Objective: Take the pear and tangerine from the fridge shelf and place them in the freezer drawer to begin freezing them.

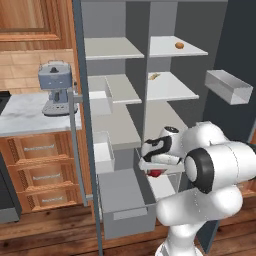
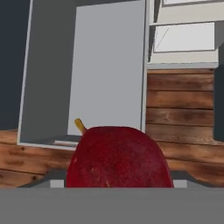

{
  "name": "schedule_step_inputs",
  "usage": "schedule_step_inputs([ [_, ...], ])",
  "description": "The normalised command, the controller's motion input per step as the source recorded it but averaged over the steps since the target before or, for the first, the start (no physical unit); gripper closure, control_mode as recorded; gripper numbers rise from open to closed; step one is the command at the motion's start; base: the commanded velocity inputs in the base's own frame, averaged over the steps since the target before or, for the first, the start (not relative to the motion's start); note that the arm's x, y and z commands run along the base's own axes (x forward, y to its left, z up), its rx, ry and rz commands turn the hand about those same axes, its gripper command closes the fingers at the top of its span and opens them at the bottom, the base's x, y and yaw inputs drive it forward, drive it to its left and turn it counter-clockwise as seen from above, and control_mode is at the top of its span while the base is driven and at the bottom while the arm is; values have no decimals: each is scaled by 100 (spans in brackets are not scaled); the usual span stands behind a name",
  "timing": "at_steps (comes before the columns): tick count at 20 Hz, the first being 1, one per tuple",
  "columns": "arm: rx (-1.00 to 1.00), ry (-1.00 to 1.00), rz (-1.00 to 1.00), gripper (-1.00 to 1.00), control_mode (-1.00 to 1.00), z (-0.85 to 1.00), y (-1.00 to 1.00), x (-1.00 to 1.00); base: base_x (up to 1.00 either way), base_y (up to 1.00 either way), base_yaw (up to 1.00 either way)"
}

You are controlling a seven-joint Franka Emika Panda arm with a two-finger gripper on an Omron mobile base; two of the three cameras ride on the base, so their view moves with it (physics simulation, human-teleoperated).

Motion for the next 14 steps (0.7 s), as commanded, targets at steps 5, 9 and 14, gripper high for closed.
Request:
schedule_step_inputs([
  [5, 0, 0, 9, 100, -100, -56, 5, 31, 0, 0, 0],
  [9, 0, 0, 19, 100, -100, -29, -1, 27, 0, 0, 0],
  [14, 0, 0, 23, 100, -100, -2, 10, 29, 0, 0, 0],
])
